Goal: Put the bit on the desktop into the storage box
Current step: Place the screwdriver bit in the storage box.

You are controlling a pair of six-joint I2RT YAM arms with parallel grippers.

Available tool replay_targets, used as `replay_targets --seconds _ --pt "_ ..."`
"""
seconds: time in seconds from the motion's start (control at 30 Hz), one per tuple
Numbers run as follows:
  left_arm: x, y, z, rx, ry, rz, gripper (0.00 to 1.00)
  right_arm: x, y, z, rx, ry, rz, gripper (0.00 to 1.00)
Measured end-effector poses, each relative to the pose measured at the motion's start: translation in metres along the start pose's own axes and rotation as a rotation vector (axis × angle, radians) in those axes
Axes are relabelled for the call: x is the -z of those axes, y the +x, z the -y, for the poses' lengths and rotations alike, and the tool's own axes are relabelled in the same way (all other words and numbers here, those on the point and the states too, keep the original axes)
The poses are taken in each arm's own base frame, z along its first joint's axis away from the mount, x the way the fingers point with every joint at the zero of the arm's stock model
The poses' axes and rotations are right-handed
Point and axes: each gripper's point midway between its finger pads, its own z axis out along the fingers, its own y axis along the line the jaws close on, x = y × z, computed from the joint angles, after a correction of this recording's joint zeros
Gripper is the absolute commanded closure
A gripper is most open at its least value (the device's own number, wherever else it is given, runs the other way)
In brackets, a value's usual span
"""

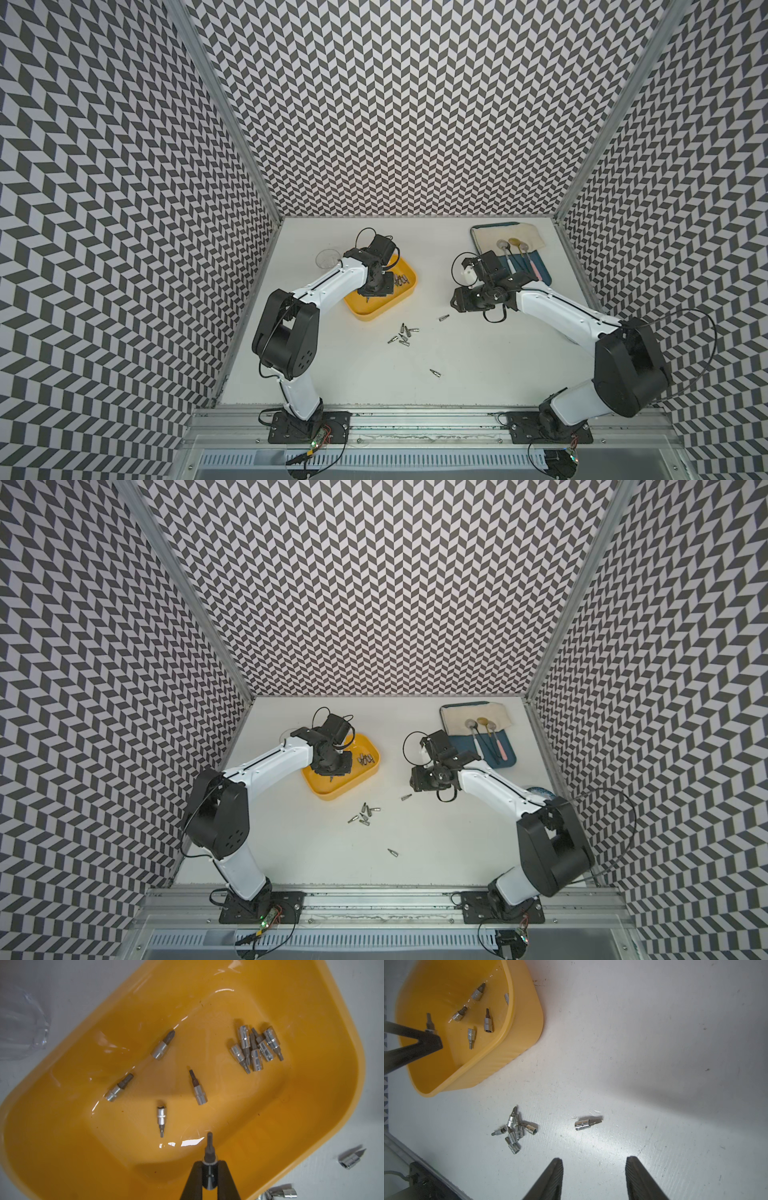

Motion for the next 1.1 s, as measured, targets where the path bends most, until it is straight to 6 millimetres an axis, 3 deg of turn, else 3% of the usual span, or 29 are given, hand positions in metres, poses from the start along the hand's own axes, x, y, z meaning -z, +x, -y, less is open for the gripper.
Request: replay_targets --seconds 0.37,0.93,1.1 --pt "-0.027 -0.013 -0.022 0.01 -0.022 -0.014 1.0 -0.006 0.014 -0.009 -0.001 -0.024 -0.033 0.47" --pt "-0.055 -0.011 -0.025 0.004 -0.012 -0.042 1.0 -0.032 0.038 -0.022 0.002 -0.04 -0.119 0.47" --pt "-0.058 -0.008 -0.025 0.004 -0.01 -0.048 0.92 -0.044 0.042 -0.021 0.0 -0.038 -0.142 0.47"
